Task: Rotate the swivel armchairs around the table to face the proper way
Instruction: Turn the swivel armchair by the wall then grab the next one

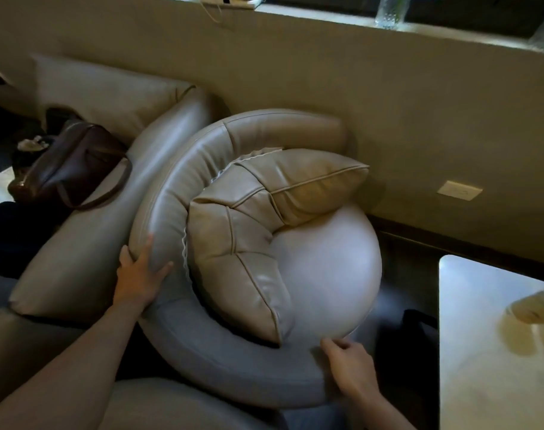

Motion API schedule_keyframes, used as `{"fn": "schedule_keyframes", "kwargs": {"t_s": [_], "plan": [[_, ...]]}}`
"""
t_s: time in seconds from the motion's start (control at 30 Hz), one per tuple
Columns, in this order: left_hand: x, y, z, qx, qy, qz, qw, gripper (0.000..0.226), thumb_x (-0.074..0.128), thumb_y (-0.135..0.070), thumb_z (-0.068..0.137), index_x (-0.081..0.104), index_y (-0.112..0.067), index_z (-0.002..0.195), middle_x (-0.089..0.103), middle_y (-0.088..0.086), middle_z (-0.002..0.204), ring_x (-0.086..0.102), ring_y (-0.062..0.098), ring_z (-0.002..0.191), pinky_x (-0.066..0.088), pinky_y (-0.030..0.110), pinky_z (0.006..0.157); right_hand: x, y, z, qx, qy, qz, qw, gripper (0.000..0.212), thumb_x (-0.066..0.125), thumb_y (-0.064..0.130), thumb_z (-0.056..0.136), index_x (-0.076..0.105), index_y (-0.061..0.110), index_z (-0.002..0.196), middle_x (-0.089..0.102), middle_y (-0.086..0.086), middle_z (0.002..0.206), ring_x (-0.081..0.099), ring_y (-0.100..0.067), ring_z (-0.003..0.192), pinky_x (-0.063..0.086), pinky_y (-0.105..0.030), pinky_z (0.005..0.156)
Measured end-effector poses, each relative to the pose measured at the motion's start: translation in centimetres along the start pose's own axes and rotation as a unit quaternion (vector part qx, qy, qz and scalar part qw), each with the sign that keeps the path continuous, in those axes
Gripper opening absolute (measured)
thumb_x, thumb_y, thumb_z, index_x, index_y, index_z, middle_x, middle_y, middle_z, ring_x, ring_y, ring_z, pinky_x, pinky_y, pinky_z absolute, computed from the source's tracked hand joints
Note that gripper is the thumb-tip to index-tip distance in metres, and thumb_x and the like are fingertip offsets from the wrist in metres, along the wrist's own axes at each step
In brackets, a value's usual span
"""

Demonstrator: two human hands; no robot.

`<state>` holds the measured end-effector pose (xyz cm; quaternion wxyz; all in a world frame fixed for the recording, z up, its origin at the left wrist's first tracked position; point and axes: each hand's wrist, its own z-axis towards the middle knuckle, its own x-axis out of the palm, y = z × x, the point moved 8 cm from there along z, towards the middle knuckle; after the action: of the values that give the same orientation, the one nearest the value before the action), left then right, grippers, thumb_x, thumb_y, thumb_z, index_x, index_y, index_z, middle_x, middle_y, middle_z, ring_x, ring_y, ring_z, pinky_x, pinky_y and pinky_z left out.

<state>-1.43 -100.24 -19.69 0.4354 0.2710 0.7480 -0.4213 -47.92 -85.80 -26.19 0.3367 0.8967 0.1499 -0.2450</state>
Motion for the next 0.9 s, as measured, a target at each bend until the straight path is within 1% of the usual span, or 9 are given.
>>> {"fn": "schedule_keyframes", "kwargs": {"t_s": [0.1, 0.13, 0.2, 0.27, 0.33, 0.43, 0.53, 0.73, 0.9], "plan": [[0.0, 1.0, -5.1, -0.037, -0.074, -0.080, 0.993, 0.086, 0.065, -0.047, 0.089, 0.010, -0.043, 0.154, 0.022, 0.022, 0.157, 0.036, 0.050, 0.137, 0.037, 0.060, 0.108, -0.5, -1.1, 0.0, 0.016, 0.025, 0.131, 0.991, 0.025, 0.069, 0.040, 0.086, 0.083, 0.021, 0.091, 0.079, -0.004, 0.100, 0.067, -0.028, 0.106, 0.049, -0.039, 0.096], [0.6, 1.8, -7.5, -0.072, -0.079, -0.108, 0.988, 0.090, 0.066, -0.051, 0.086, 0.008, -0.045, 0.154, 0.027, 0.022, 0.154, 0.041, 0.050, 0.134, 0.039, 0.060, 0.106, -0.5, -1.5, -0.2, 0.024, 0.037, 0.179, 0.983, 0.022, 0.070, 0.037, 0.085, 0.083, 0.020, 0.090, 0.079, -0.004, 0.098, 0.068, -0.028, 0.104, 0.049, -0.044, 0.100], [2.5, 2.7, -11.3, -0.125, -0.053, -0.144, 0.980, 0.099, 0.067, -0.061, 0.082, -0.003, -0.052, 0.151, 0.035, 0.023, 0.150, 0.044, 0.050, 0.131, 0.040, 0.058, 0.105, -0.4, -2.1, -0.7, 0.026, 0.048, 0.224, 0.973, 0.022, 0.071, 0.036, 0.086, 0.083, 0.020, 0.095, 0.080, -0.003, 0.100, 0.069, -0.028, 0.105, 0.046, -0.052, 0.106], [3.5, 2.5, -12.5, -0.124, -0.034, -0.170, 0.977, 0.103, 0.068, -0.058, 0.083, -0.010, -0.054, 0.151, 0.039, 0.026, 0.149, 0.043, 0.049, 0.132, 0.038, 0.057, 0.108, 0.2, -2.6, -0.6, 0.029, 0.051, 0.241, 0.969, 0.021, 0.071, 0.037, 0.087, 0.083, 0.022, 0.096, 0.080, -0.003, 0.101, 0.069, -0.028, 0.107, 0.045, -0.056, 0.108], [3.6, 2.2, -11.7, -0.116, -0.037, -0.180, 0.976, 0.101, 0.068, -0.049, 0.087, -0.009, -0.052, 0.152, 0.035, 0.028, 0.149, 0.042, 0.050, 0.132, 0.037, 0.057, 0.109, 0.6, -2.7, 0.1, 0.028, 0.044, 0.254, 0.966, 0.015, 0.070, 0.030, 0.088, 0.084, 0.024, 0.091, 0.081, -0.002, 0.094, 0.071, -0.028, 0.102, 0.047, -0.055, 0.106], [3.8, 2.4, -11.0, -0.107, -0.046, -0.167, 0.979, 0.099, 0.066, -0.044, 0.090, -0.011, -0.051, 0.152, 0.033, 0.030, 0.149, 0.044, 0.052, 0.128, 0.037, 0.058, 0.107, 0.4, -2.7, 0.9, 0.008, 0.010, 0.261, 0.965, 0.025, 0.064, 0.016, 0.090, 0.085, 0.027, 0.083, 0.081, 0.002, 0.089, 0.070, -0.025, 0.099, 0.050, -0.043, 0.099], [3.8, 2.7, -10.8, -0.106, -0.043, -0.161, 0.980, 0.098, 0.065, -0.041, 0.091, -0.010, -0.048, 0.153, 0.034, 0.031, 0.148, 0.045, 0.052, 0.125, 0.038, 0.056, 0.106, 0.5, -2.8, 1.0, 0.013, 0.000, 0.256, 0.966, 0.026, 0.064, 0.016, 0.089, 0.085, 0.028, 0.080, 0.080, 0.004, 0.087, 0.070, -0.020, 0.096, 0.049, -0.039, 0.095], [3.6, 2.3, -10.2, -0.085, -0.039, -0.162, 0.982, 0.098, 0.065, -0.035, 0.092, -0.009, -0.043, 0.155, 0.035, 0.032, 0.148, 0.044, 0.052, 0.127, 0.037, 0.055, 0.107, 0.9, -2.8, 1.2, 0.024, 0.006, 0.252, 0.967, 0.026, 0.063, 0.017, 0.086, 0.085, 0.030, 0.080, 0.080, 0.003, 0.087, 0.070, -0.023, 0.098, 0.052, -0.049, 0.100], [3.4, 2.2, -9.7, -0.069, -0.047, -0.162, 0.983, 0.098, 0.068, -0.028, 0.091, -0.005, -0.039, 0.157, 0.039, 0.034, 0.145, 0.046, 0.051, 0.126, 0.037, 0.051, 0.107, 1.3, -3.5, 1.1, 0.033, 0.021, 0.254, 0.966, 0.022, 0.065, 0.022, 0.087, 0.085, 0.031, 0.082, 0.080, 0.001, 0.089, 0.071, -0.028, 0.100, 0.053, -0.059, 0.098]]}}
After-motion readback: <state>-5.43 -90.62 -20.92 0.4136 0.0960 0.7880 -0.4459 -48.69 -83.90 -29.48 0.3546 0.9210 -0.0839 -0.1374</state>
